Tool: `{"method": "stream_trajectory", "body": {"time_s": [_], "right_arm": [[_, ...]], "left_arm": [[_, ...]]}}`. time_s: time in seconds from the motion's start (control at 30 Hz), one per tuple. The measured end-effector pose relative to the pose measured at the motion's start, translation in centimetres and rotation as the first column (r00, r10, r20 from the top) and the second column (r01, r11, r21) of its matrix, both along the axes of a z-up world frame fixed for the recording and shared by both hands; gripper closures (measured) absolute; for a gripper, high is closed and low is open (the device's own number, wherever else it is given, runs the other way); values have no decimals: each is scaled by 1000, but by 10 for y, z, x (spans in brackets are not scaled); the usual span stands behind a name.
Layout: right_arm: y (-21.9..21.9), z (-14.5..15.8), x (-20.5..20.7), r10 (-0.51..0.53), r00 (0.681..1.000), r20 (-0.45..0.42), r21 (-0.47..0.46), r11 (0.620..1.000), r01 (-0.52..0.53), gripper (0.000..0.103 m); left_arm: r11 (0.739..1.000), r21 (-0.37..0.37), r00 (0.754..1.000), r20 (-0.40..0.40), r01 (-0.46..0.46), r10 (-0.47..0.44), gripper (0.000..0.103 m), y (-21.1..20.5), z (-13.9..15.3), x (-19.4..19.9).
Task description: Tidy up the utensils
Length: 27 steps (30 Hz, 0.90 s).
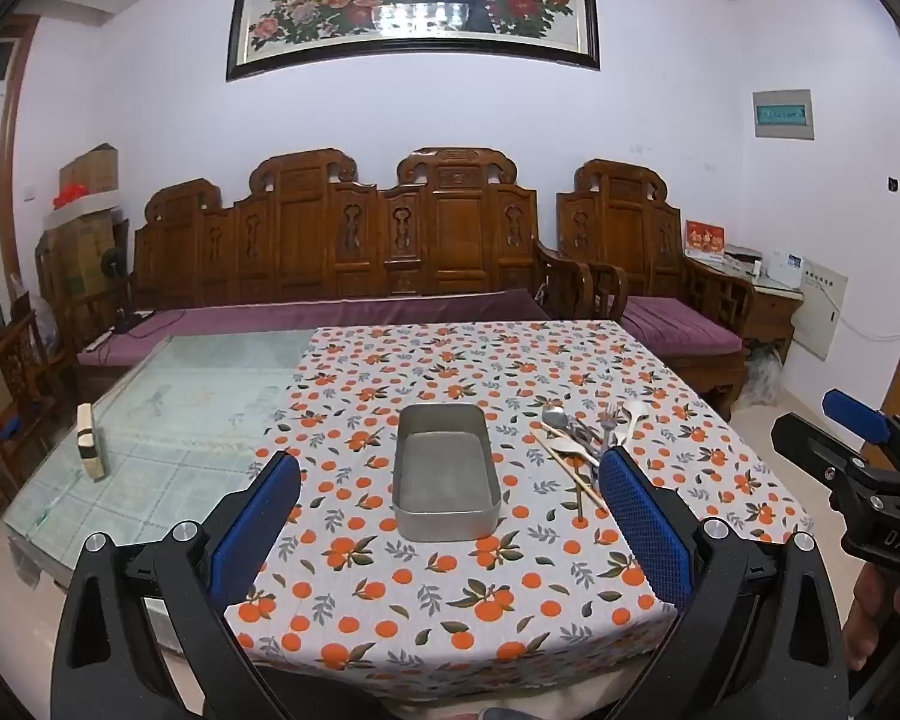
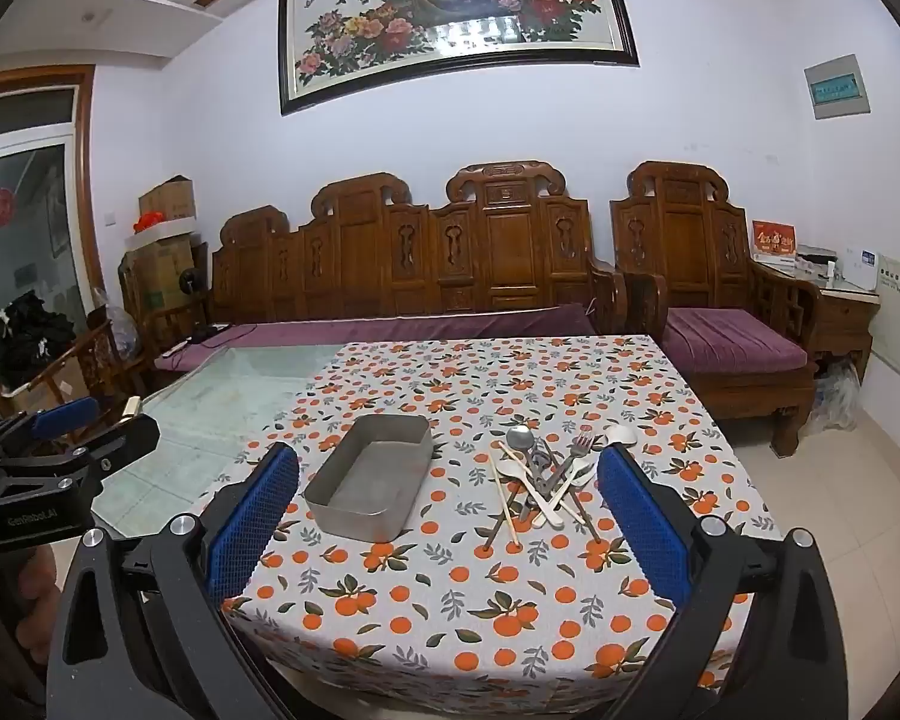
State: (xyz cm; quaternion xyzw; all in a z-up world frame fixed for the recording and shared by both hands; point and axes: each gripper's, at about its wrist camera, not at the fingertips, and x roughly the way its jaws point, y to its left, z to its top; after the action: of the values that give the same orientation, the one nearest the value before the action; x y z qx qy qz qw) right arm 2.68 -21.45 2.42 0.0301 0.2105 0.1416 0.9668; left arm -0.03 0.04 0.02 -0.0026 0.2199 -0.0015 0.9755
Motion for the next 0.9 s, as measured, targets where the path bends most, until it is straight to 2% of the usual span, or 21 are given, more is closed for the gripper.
{"method": "stream_trajectory", "body": {"time_s": [0.9], "right_arm": [[0,3,-1,-2,1000,8,3,1000,2,3]], "left_arm": [[1000,10,1000,6,-1,1,6,-9,9,-1]]}}
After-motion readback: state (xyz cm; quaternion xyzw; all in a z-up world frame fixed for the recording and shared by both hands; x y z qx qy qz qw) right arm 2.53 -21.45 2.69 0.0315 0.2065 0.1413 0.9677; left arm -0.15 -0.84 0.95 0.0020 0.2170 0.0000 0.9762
